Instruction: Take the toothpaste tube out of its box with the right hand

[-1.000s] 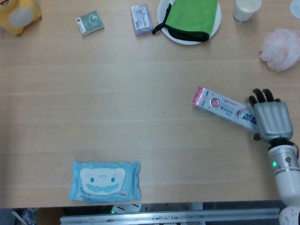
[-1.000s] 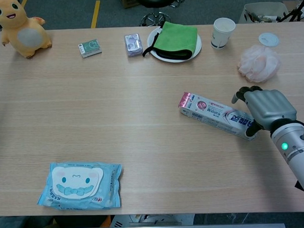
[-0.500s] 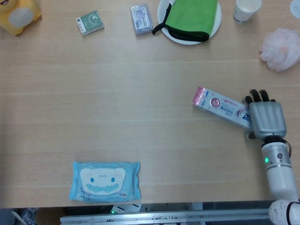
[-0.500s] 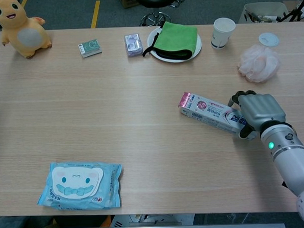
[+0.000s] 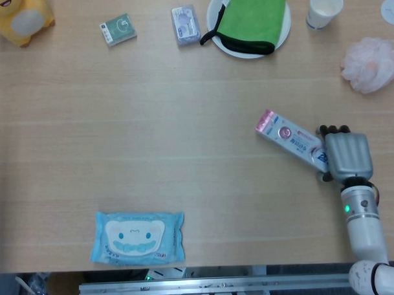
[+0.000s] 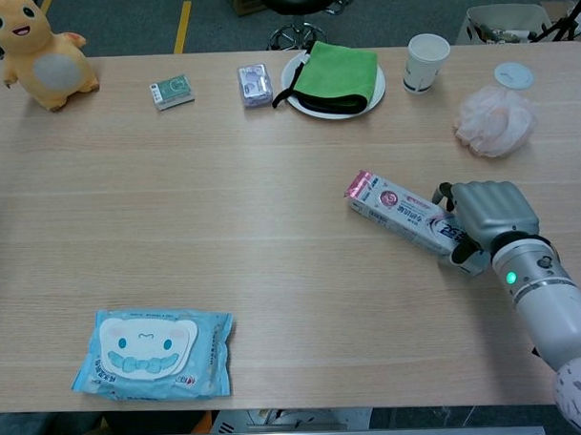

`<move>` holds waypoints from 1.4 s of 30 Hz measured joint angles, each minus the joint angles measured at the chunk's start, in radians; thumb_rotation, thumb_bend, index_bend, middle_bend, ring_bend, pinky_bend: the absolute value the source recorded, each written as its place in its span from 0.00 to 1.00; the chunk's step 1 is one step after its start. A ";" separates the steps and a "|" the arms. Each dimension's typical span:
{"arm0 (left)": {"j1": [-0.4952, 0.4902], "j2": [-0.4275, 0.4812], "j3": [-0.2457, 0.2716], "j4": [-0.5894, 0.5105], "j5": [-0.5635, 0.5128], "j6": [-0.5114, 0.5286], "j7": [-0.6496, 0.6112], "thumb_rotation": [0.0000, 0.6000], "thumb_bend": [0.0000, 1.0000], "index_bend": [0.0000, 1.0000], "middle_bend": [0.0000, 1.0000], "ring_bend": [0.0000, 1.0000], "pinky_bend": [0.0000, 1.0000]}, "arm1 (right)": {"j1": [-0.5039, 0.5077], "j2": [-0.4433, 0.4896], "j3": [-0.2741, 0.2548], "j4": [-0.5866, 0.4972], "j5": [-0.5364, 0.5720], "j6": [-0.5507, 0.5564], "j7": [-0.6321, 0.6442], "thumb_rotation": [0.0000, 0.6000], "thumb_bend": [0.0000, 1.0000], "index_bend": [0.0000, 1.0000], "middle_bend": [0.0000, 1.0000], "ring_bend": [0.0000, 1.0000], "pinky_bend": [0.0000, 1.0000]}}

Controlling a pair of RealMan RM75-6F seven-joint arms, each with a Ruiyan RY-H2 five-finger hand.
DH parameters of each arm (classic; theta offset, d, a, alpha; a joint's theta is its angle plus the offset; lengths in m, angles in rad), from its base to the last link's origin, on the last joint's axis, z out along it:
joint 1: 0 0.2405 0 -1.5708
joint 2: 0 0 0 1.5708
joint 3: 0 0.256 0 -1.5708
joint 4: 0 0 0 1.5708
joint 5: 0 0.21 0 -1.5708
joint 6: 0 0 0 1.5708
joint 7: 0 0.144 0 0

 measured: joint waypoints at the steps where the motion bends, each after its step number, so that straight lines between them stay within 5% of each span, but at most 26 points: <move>1: 0.000 0.000 0.000 0.000 0.000 0.000 0.000 0.88 0.25 0.07 0.00 0.09 0.27 | 0.000 -0.001 0.000 0.002 -0.001 0.001 0.001 1.00 0.11 0.31 0.40 0.32 0.60; 22: 0.002 -0.006 -0.002 0.005 -0.004 -0.008 -0.005 0.88 0.25 0.07 0.00 0.09 0.27 | -0.002 0.010 0.000 0.005 -0.057 0.013 0.064 1.00 0.19 0.41 0.48 0.40 0.67; 31: -0.003 -0.001 -0.005 -0.006 -0.001 -0.009 0.008 0.88 0.25 0.07 0.00 0.09 0.27 | -0.001 0.099 0.059 -0.138 -0.020 -0.006 0.118 1.00 0.19 0.41 0.49 0.42 0.68; 42: -0.019 0.005 -0.010 -0.035 0.007 -0.018 0.040 0.88 0.25 0.07 0.00 0.10 0.27 | 0.053 0.306 0.144 -0.357 0.204 -0.077 0.089 1.00 0.20 0.41 0.50 0.43 0.69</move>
